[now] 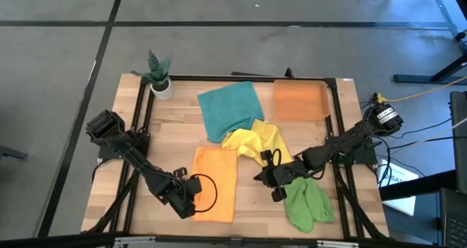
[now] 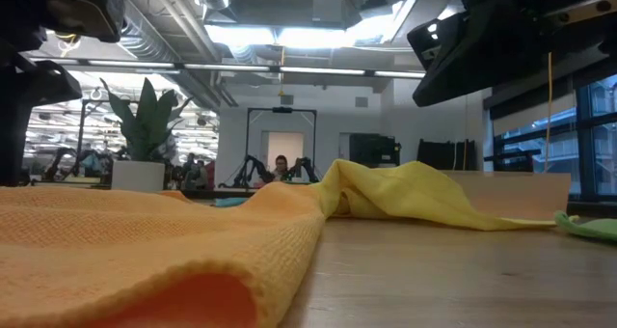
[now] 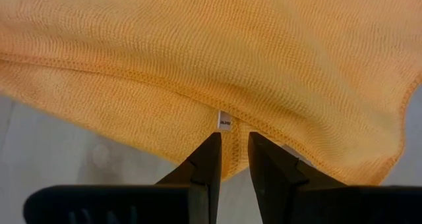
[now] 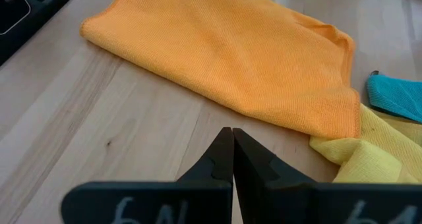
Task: Roll microfiber towels into tight, uniform cylinder then place into a basket
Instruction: Roll the orange microfiber towel
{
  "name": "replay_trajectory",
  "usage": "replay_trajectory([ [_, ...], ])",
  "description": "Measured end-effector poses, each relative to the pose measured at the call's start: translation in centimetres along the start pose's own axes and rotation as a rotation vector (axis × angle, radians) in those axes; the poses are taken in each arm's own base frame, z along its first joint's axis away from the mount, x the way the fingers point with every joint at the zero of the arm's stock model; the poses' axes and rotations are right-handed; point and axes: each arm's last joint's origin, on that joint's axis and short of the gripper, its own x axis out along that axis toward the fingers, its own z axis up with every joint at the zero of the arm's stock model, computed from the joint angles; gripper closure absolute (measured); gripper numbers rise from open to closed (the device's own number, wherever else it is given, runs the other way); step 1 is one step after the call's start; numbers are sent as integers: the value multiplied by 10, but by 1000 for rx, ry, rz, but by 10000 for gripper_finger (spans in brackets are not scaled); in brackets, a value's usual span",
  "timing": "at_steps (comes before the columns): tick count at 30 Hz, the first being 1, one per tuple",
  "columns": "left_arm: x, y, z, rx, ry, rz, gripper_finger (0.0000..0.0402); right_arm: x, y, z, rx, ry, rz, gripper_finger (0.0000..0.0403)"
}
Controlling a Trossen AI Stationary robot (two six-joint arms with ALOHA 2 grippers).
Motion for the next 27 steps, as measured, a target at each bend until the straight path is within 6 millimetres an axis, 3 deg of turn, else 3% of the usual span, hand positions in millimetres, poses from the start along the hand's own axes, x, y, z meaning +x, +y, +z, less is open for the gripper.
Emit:
replay_trajectory([
  [21, 1, -2, 1, -32, -12, -20, 333, 0, 0, 0, 0, 1, 0, 398],
  [27, 12, 4, -7, -39, -21, -47, 333, 0, 0, 0, -1, 2, 0, 398],
])
